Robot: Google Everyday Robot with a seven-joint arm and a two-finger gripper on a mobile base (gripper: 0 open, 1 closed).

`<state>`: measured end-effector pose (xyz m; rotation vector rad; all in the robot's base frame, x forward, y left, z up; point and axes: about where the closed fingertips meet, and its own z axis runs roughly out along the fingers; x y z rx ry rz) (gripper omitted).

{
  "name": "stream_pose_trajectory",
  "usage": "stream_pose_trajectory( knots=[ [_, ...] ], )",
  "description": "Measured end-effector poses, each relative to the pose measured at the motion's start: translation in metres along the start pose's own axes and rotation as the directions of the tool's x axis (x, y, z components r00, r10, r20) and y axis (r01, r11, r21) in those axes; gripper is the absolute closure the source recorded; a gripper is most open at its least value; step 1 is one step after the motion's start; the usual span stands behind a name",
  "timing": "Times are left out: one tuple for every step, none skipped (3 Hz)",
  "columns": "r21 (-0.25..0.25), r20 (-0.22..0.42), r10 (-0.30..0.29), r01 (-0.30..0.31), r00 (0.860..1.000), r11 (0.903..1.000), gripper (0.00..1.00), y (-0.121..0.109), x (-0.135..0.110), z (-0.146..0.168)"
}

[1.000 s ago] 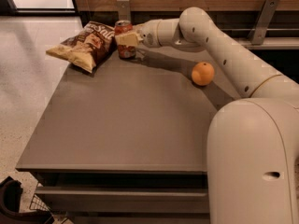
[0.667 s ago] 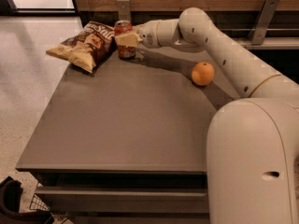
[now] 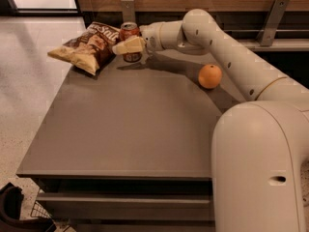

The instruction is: Move coke can near brown chip bag

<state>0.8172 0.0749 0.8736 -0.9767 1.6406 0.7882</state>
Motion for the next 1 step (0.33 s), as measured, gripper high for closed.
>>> stream_pose_trajectory(
  knots=[
    [0.000,0.000,0.000,0.000,1.000,1.0000,0.00,0.0001,0.0000,0.0001]
  ],
)
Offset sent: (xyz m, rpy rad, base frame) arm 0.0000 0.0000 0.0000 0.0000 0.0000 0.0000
